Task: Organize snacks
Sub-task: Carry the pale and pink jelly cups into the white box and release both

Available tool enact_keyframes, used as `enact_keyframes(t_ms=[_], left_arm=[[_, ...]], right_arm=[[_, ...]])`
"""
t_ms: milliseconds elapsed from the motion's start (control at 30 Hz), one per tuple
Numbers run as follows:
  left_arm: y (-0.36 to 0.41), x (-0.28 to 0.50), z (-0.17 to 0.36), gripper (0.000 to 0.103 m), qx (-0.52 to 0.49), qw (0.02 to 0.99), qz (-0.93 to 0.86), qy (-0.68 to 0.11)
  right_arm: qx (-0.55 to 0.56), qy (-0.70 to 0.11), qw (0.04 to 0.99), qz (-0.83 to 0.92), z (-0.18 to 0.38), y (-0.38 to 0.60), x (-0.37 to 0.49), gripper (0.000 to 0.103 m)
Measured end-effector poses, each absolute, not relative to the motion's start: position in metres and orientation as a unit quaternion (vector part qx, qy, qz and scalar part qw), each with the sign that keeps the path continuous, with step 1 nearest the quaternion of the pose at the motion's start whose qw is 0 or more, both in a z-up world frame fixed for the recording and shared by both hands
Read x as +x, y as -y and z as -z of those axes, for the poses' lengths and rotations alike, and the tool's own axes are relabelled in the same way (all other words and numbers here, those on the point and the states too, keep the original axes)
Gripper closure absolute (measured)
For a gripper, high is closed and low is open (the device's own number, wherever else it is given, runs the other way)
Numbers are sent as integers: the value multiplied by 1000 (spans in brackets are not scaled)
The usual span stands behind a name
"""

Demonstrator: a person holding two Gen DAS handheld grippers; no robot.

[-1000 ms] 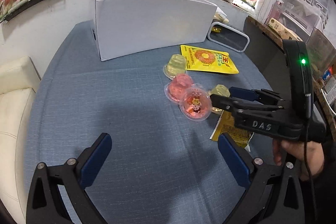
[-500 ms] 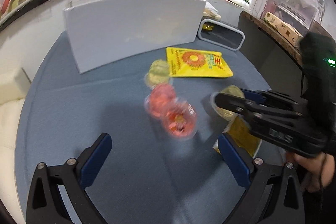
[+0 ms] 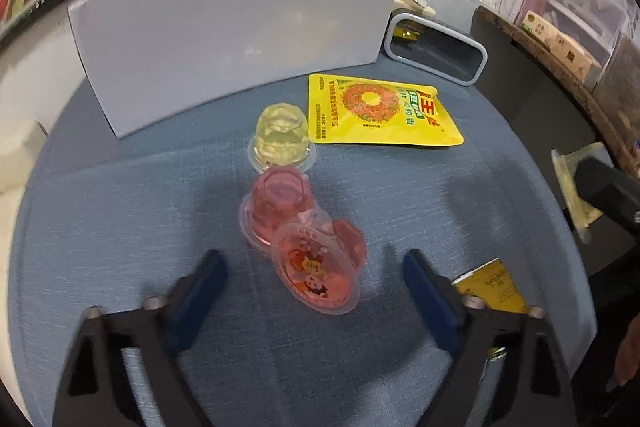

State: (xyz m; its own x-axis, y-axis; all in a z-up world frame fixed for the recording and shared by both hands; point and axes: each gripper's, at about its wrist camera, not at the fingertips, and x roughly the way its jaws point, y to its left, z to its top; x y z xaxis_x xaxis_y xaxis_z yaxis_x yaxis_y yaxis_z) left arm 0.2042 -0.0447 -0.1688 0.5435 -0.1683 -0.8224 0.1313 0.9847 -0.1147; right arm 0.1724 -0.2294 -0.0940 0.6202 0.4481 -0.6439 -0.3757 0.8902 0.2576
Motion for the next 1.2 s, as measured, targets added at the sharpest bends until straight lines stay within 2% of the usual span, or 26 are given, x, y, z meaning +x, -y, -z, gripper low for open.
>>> enact_keyframes(t_ms=[33,67,133,967,1200], left_arm=[[45,205,168,36,-18,878,86,-470],[45,206,167,43,-16,879,84,-469],[41,204,165,52,-32,878,97,-468],[2,155,107,52,-53,902,135,-407],[-9,180,54,52,-32,926,120,-356]], right_arm=[[53,-371,898,-231,95,230,170,65],[56,-371,897,-232,95,231,170,65],[63,-371,896,-235,96,232,166,65],[52,-363,893,-262,86,198,163,65],[41,-336,900,-275,46,172,206,65]])
